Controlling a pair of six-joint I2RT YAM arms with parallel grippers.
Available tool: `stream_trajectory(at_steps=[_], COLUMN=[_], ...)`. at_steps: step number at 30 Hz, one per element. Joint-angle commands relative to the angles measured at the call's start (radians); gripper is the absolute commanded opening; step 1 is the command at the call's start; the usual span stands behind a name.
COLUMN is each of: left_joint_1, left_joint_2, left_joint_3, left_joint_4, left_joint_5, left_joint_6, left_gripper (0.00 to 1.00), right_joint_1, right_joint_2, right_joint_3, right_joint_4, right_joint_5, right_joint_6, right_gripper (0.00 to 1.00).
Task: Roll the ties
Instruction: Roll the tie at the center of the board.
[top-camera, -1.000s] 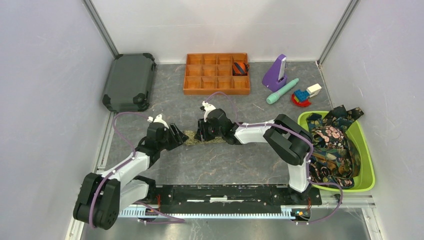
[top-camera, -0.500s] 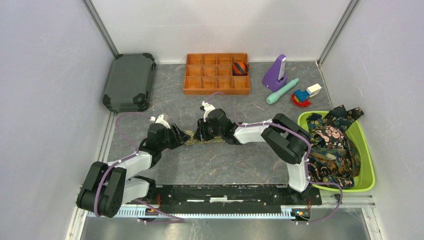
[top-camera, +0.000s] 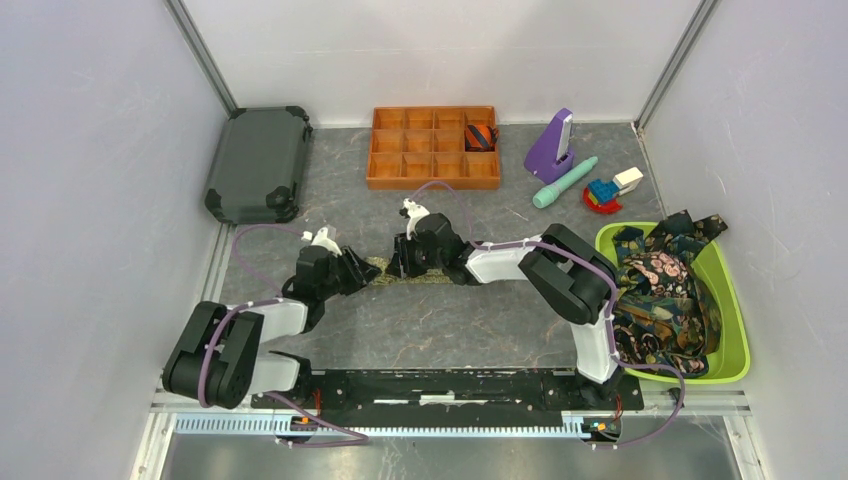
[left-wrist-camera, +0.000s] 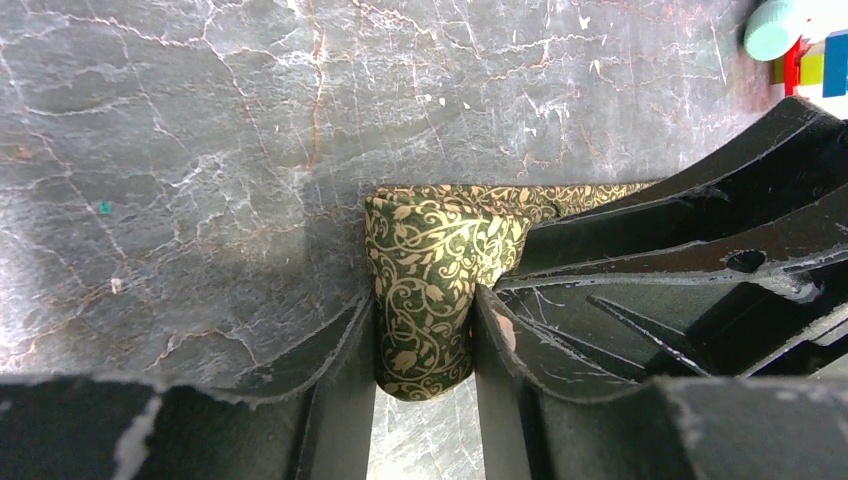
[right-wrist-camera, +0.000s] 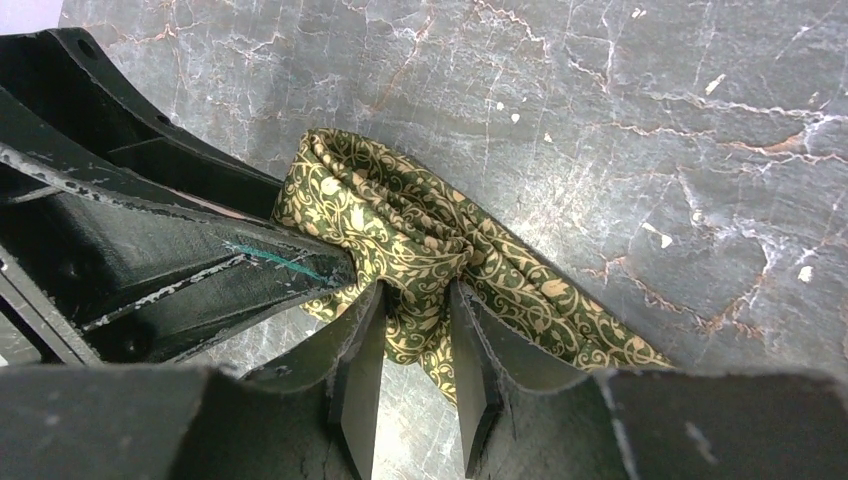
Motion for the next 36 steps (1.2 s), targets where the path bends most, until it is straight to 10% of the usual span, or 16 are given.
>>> stream_trajectory(at_steps=[1, 11, 23, 36], left_joint_1=[-0.005, -0.006, -0.052, -0.057], left_joint_2=[0.025, -0.024, -0.343, -0.478], left_joint_3=[-0.011, 0.002, -0.039, -0.049], left_joint_4=[0.073, -0.015, -0.373, -0.499], left_joint_5=[0.068, 0.096, 0.079, 0.037], left_joint_6=[-0.042, -0.037, -0.035, -0.043], left_gripper=[0.42, 0.2, 0.17, 0.17], right_joint_1=[0.004, 0.003, 0.003, -0.006], right_joint_2=[0.042, -0.051, -0.395, -0.239], right_joint_3=[0.023, -0.025, -0.285, -0.277], right_joint_4=[-0.023, -0.048, -0.146, -0.081], right_joint_5=[-0.003, -0.035, 0.059, 0.123], right_joint_6=[-0.011, -0.052, -0.186, -0.239], right_gripper=[0.35, 0.45, 0.53, 0.41])
